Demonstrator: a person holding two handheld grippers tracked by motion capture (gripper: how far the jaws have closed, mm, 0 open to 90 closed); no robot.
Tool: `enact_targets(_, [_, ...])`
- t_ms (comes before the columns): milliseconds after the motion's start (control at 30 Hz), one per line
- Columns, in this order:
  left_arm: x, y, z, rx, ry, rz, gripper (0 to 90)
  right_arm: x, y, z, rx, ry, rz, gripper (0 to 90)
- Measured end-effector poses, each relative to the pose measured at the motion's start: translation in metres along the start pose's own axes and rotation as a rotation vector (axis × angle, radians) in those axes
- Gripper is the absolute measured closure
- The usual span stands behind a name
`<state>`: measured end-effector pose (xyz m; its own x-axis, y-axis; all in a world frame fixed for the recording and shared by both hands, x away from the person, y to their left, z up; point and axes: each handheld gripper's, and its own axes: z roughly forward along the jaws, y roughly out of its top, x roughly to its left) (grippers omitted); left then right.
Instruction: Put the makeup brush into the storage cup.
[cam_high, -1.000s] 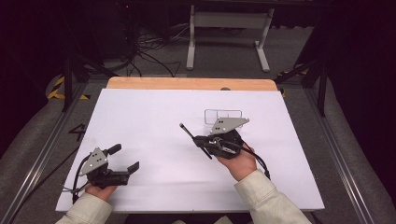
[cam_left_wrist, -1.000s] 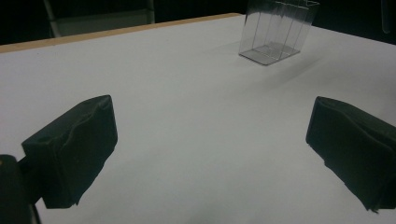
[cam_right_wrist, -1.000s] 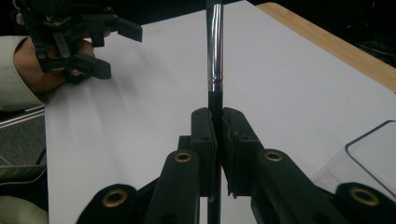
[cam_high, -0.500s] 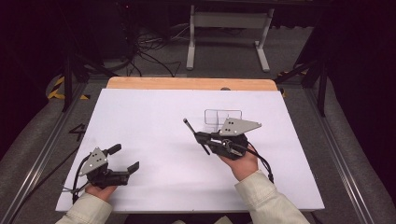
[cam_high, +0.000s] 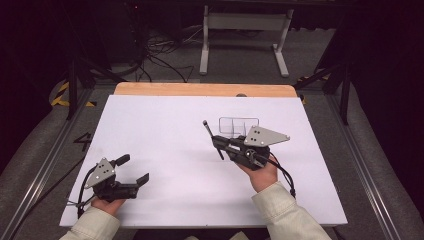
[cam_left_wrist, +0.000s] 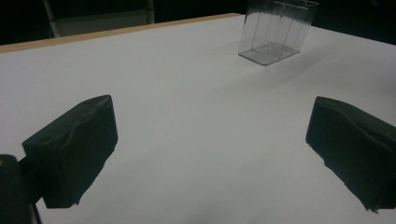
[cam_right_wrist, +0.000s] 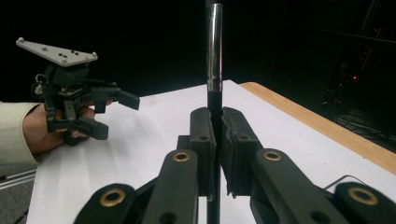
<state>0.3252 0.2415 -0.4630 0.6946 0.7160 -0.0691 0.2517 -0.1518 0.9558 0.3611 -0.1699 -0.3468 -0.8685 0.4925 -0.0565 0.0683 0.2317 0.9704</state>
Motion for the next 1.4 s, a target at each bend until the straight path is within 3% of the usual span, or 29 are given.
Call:
enact_targets(133, [0.0, 0.0, 0.0, 0.001, 0.0, 0.0, 2.7, -0.005, -0.001, -0.003, -0.022, 0.0, 0.024, 83.6])
enact_targets(667, [0.0, 0.0, 0.0, 0.003, -0.001, 0.0, 2.7, -0.031, 0.0, -0.009, -0.075, -0.089, 0.014, 83.6])
enact_targets(1400, [0.0, 0.0, 0.0, 0.006, 0.002, -0.001, 2.7, -0.071, -0.002, -0.008, -0.105, -0.202, 0.052, 83.6])
